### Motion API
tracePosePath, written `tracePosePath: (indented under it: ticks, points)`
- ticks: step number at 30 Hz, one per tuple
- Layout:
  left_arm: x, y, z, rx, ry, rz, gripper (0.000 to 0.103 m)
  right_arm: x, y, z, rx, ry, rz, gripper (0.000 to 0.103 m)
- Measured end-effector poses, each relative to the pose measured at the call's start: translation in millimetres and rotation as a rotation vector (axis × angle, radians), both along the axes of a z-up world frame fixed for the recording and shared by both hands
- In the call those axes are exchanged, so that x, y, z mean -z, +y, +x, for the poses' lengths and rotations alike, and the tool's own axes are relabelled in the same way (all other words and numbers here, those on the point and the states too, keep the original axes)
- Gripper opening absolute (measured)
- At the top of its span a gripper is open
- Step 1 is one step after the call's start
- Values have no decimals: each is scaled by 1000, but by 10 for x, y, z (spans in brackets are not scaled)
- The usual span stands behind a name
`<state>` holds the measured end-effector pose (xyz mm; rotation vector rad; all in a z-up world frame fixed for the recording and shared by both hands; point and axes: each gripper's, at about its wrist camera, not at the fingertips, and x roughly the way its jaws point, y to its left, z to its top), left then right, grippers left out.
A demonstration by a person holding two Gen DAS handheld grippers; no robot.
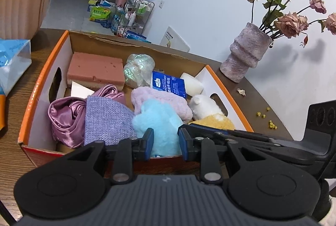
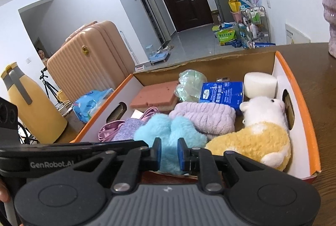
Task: Organize soft objects
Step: 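Carry the light-blue plush toy into the box and lower it in, then open both grippers and lift them away from the box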
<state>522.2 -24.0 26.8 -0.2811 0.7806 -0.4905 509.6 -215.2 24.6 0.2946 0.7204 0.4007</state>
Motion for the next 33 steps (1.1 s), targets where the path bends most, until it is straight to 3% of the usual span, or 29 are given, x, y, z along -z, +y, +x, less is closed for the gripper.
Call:
tracePosePath:
  ticks: [10,33]
  points:
    - [-275,18,-284,-11,-57,30,26,-260,-97,-280,22,-39,-44,17]
    - [-486,187,-1074,-76,-127,89,32,-664,-182,-1162,57,-144,-89,17]
